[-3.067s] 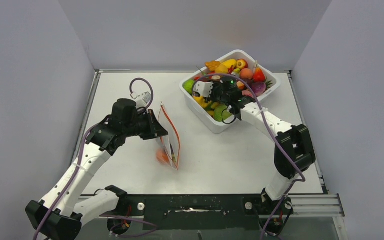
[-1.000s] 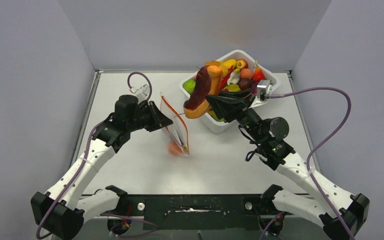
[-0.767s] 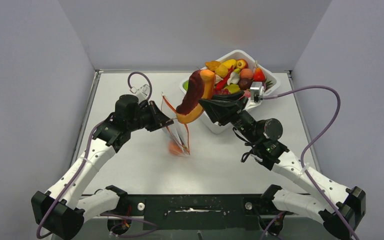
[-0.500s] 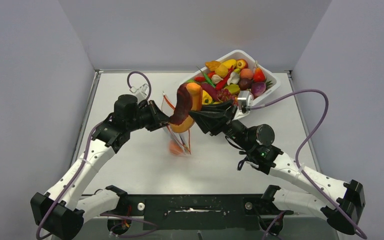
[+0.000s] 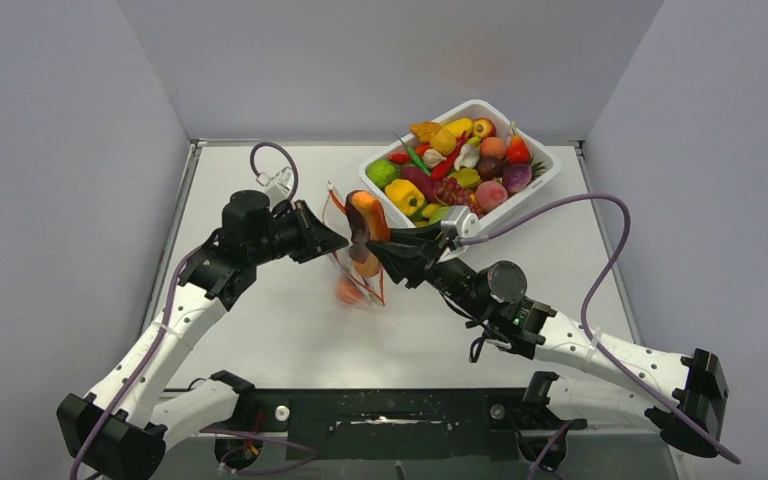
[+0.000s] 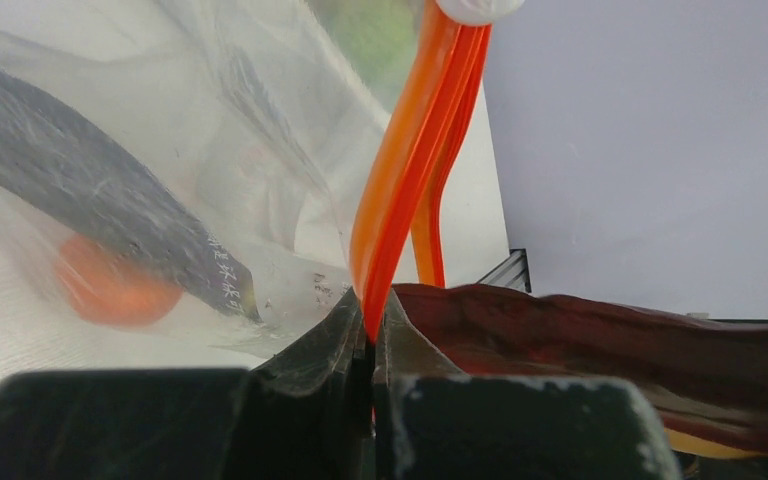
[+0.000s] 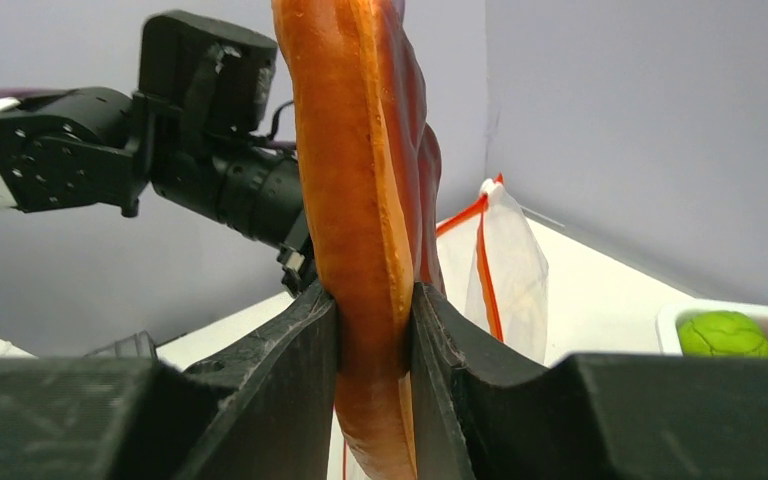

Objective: Place the food in the zip-top bag and seal the zipper
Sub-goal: Place the fake food in the zipper food storage bag.

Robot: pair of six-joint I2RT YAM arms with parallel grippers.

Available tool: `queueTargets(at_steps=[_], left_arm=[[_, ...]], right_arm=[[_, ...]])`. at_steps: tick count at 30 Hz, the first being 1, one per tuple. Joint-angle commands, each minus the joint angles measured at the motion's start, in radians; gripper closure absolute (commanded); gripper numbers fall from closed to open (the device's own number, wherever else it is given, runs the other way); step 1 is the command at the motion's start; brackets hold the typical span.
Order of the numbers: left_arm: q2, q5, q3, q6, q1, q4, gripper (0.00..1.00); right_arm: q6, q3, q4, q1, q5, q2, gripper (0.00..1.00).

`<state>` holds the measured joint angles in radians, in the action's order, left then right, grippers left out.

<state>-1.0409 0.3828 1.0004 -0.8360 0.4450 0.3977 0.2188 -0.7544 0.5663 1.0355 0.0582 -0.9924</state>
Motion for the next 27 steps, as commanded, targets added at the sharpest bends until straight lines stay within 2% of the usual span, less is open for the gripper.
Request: queueTargets(at_steps=[1, 8, 12, 21, 27], left_arm=[[0.037, 0.043, 0.011, -0.016, -0.005, -0.086, 1.0], [0.044, 0.082, -0.012, -0.088, -0.005, -0.159, 1.0], [0.029, 0.117, -0.002, -0.09, -0.005, -0.177, 1.0], [0.01, 0.138, -0.012, -0.07, -0.01, -0.186, 1.0], [0.005, 0.139, -0.018, -0.037, -0.017, -0.188, 1.0]], right_arm=[[-0.022, 0.029, 0.034, 0.013, 0.08, 0.003, 0.93], [0.003, -0.002, -0.012, 0.014, 0.173, -0.028, 0.93], [0.043, -0.001, -0.016, 0.013, 0.155, -0.042, 0.92], [0.074, -0.03, -0.179, 0.01, 0.157, -0.109, 0.92], [0.094, -0.162, -0.415, 0.0, 0.156, -0.158, 0.92]])
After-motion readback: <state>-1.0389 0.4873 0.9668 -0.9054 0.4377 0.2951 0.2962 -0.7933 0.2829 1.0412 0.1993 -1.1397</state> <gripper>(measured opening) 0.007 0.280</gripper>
